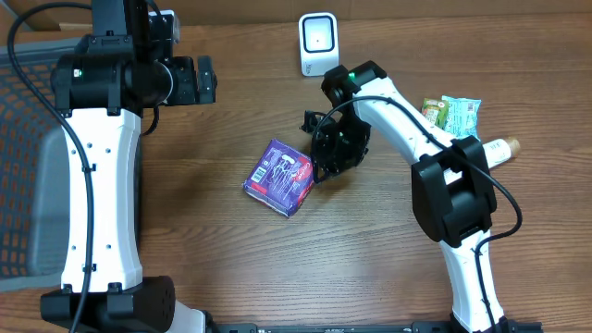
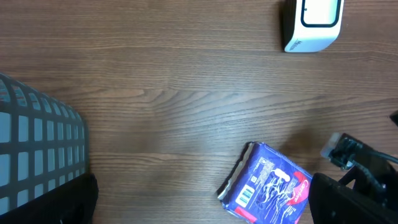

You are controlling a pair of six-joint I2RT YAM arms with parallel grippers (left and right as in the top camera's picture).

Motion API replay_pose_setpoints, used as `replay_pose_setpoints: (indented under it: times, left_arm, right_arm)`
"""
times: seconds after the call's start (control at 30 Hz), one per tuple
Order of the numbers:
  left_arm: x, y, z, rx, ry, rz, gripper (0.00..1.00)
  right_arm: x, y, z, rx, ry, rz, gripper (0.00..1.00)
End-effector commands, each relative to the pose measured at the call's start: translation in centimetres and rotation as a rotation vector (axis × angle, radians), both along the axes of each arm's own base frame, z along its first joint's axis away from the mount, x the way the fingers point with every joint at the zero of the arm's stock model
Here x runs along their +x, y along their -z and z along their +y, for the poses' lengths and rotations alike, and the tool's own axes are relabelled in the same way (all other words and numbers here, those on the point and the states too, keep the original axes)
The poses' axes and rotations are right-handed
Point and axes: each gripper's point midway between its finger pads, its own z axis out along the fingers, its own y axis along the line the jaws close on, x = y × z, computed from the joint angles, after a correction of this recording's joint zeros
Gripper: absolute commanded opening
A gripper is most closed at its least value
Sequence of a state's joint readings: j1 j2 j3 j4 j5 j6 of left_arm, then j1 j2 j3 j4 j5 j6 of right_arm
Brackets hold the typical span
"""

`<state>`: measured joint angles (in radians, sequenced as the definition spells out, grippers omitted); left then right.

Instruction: Scan the item barcode

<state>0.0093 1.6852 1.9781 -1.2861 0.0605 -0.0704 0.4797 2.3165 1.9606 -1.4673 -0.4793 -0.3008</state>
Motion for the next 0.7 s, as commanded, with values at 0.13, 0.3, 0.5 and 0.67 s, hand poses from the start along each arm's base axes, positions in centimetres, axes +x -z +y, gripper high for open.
replay_pose_setpoints:
  times: [0.13,0.3,0.5,0.67]
  left_arm:
    - [0.1,-0.2,0.0,0.006,0.020,-0.009,1.00]
    - [0.1,-0.2,0.0,0.006,0.020,-0.009,1.00]
    - [0.1,-0.2,0.0,0.006,0.020,-0.009,1.00]
    - [0.1,-0.2,0.0,0.006,0.020,-0.009,0.99]
  right_arm:
    - [8.2,-3.5,0.2,0.079,-0.057,-0.369,0.95]
    - [7.5,-2.5,3.7,0.239,-0.187,-0.397,0.97]
    - [4.4,1.0,6.9,0.241,-0.270,-0.315,0.96]
    - [3.0,3.8,7.5,0.219,-0.286,-0.247,0.86]
